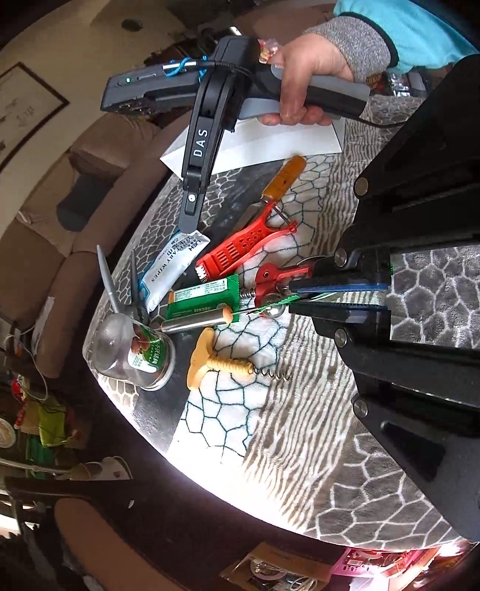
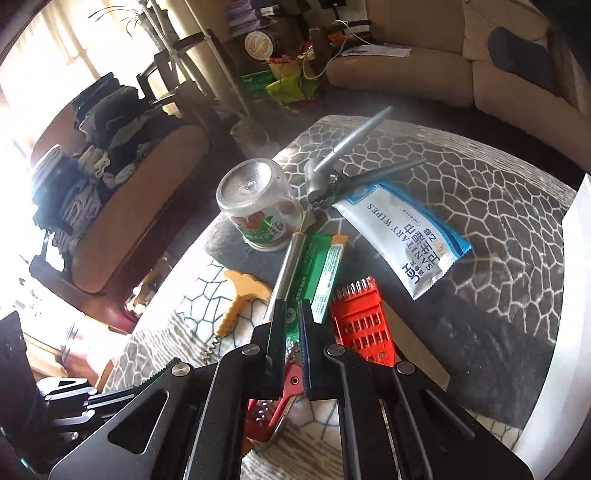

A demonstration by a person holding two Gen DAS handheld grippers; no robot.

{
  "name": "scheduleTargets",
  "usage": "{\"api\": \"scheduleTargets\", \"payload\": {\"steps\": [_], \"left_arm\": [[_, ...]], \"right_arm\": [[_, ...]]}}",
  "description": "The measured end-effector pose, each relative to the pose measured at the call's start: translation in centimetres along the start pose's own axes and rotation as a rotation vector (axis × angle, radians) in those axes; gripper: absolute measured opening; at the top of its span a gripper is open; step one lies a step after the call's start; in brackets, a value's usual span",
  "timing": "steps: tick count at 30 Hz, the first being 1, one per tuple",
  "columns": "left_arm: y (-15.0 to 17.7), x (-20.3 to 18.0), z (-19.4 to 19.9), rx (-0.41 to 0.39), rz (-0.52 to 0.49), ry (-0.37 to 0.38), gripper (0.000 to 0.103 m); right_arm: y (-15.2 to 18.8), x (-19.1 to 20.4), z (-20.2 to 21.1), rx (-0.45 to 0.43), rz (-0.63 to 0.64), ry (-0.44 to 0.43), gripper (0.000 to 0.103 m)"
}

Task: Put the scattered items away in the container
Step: 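Grasp the green strip packet with the right gripper while the left gripper releases the sachet, then lower the green strip packet onto the cloth and open the right gripper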

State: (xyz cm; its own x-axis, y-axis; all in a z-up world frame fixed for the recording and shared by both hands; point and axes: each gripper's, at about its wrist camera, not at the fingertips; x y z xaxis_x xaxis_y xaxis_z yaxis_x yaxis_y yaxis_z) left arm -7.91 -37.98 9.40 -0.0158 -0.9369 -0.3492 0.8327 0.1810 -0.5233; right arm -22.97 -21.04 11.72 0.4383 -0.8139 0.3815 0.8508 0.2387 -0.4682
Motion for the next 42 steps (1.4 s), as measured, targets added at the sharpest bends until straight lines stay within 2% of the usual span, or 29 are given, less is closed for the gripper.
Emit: {"api": "scheduleTargets", "payload": {"steps": [2, 3, 4, 5, 6, 7, 8, 11, 16, 17, 18, 19, 21, 23, 27, 30, 33, 36, 40, 42], "left_arm": [[0.3, 0.5, -0.8, 0.035, 0.019, 0.01, 0.006], [0.6, 0.9, -1.3, 0.055, 0.044, 0.016, 0.011], [0.9, 1.5, -1.9, 0.075, 0.081, 0.021, 0.03], [1.2, 2.0, -2.6, 0.099, 0.114, 0.019, 0.061], [1.6, 2.5, -3.3, 0.123, 0.142, 0.022, 0.071], [1.9, 3.0, -3.9, 0.141, 0.17, 0.035, 0.073], [2.2, 3.4, -4.6, 0.162, 0.192, 0.048, 0.073], [2.9, 3.6, -6.2, 0.224, 0.209, 0.028, 0.073], [3.3, 2.3, -7.1, 0.24, 0.141, -0.023, 0.073], [3.3, 2.1, -7.1, 0.243, 0.129, -0.033, 0.073], [3.3, 1.9, -7.2, 0.244, 0.118, -0.04, 0.073], [3.3, 1.8, -7.2, 0.242, 0.111, -0.046, 0.073], [3.4, 1.7, -7.2, 0.24, 0.105, -0.048, 0.074], [3.5, 1.7, -7.2, 0.243, 0.107, -0.049, 0.075], [3.5, 2.3, -6.8, 0.243, 0.131, -0.026, 0.075], [3.4, 3.0, -6.2, 0.243, 0.167, 0.003, 0.075], [3.3, 3.6, -5.4, 0.227, 0.189, 0.013, 0.076], [3.4, 4.0, -5.3, 0.24, 0.195, 0.013, 0.076], [3.1, 4.3, -5.7, 0.248, 0.184, -0.002, 0.076], [3.0, 4.3, -5.7, 0.249, 0.186, -0.005, 0.076]], "right_arm": [[-0.1, -0.5, -0.5, 0.016, -0.023, -0.002, 0.009], [-0.3, -0.9, -0.8, 0.017, -0.037, 0.007, 0.016], [-0.6, -1.2, -1.3, 0.019, -0.054, 0.016, 0.025], [-1.1, -1.5, -2.0, 0.021, -0.067, 0.025, 0.047], [-1.7, -1.8, -2.7, 0.018, -0.077, 0.037, 0.059], [-2.3, -2.1, -3.4, 0.02, -0.096, 0.036, 0.06], [-2.9, -2.5, -4.3, 0.027, -0.117, 0.037, 0.06], [-4.5, -2.5, -7.1, 0.053, -0.125, 0.068, 0.06], [-5.1, -2.2, -11.0, 0.132, -0.113, 0.081, 0.059], [-5.0, -2.2, -11.6, 0.144, -0.108, 0.073, 0.052], [-4.8, -2.3, -12.2, 0.162, -0.107, 0.072, 0.031], [-4.6, -2.5, -12.9, 0.186, -0.115, 0.071, 0.02], [-4.7, -3.0, -12.7, 0.159, -0.132, 0.033, 0.008], [-4.8, -3.4, -12.4, 0.147, -0.161, 0.006, 0.006], [-4.7, -2.7, -9.8, 0.087, -0.148, -0.052, 0.003], [-4.3, -1.6, -6.4, 0.018, -0.084, -0.053, 0.002], [-3.6, -1.3, -3.1, -0.003, -0.067, -0.069, 0.002], [-2.4, -0.8, 0.5, -0.03, -0.024, -0.051, 0.002], [1.0, 0.4, 6.1, -0.069, 0.08, -0.004, 0.002], [3.6, 1.6, 8.1, -0.054, 0.173, 0.087, 0.003]]}}
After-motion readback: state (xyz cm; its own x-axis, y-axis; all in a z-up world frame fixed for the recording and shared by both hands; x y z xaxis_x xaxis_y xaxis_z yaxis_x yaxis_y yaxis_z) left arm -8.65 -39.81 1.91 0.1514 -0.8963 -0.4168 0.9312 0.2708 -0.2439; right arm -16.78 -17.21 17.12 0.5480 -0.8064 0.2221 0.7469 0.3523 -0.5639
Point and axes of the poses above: each gripper's, at about its wrist camera, not at the fingertips, and z roughly against the way its jaws point, x to its left, y to its underside, and after that the axes turned 9 degrees about -z, right-handed
